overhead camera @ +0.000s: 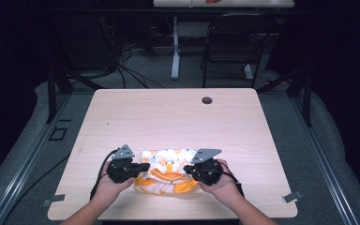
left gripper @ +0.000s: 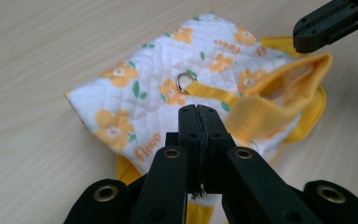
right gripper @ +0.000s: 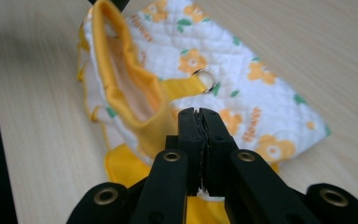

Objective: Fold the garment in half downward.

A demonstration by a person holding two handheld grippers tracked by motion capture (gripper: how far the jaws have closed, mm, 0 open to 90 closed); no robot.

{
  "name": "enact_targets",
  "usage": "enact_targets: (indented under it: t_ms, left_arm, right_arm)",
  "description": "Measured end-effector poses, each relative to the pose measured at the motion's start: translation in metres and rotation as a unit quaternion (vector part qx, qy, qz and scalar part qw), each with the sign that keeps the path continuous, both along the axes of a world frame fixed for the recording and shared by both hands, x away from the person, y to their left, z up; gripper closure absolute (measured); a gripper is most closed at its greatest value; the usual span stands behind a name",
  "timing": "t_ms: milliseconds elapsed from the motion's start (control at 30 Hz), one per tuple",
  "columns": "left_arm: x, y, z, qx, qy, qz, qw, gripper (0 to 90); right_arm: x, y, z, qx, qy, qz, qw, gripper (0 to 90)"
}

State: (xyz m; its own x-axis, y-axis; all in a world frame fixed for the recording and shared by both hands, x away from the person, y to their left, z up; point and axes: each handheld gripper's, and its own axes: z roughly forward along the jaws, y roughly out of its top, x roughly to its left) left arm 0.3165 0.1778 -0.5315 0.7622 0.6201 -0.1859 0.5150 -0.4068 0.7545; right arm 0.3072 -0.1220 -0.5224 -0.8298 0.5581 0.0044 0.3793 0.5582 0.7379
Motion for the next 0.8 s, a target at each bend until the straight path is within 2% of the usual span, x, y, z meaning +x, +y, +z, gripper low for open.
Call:
enact_targets:
  t_ms: [100,267,300,333,433,533,633,800]
  left_arm:
    - [-0.008,0.0,-0.005,0.006,0.009,-0.01,0.9999,89.4]
    - [-0.018,0.0,-0.02,0.026,0.012,-0.021,0.9993,89.7]
    - [-0.018,0.0,-0.02,0.026,0.012,-0.021,0.9993,89.7]
    - [-0.021,0.0,-0.027,0.032,0.018,-0.022,0.9991,89.7]
    - [-0.023,0.0,-0.037,0.042,0.018,-0.023,0.9987,89.7]
    - [-0.024,0.001,-0.041,0.035,0.019,-0.02,0.999,89.8]
    - [-0.024,0.0,-0.042,0.039,0.014,-0.021,0.9989,89.9]
    - [-0.023,0.002,-0.043,0.035,0.014,-0.023,0.999,90.0]
  right_arm:
    - [-0.007,0.004,-0.008,-0.009,0.011,0.015,0.9998,88.1]
    - [-0.016,0.007,-0.019,-0.02,0.016,0.028,0.9993,89.4]
    - [-0.016,0.007,-0.019,-0.02,0.016,0.028,0.9993,89.4]
    - [-0.018,0.006,-0.026,-0.018,0.027,0.027,0.9991,89.5]
    - [-0.021,0.005,-0.033,-0.019,0.033,0.024,0.999,89.6]
    - [-0.022,0.004,-0.041,-0.021,0.04,0.023,0.9987,89.7]
    - [-0.022,0.003,-0.045,-0.016,0.042,0.019,0.9988,89.8]
    - [-0.021,0.003,-0.046,-0.014,0.049,0.017,0.9986,89.9]
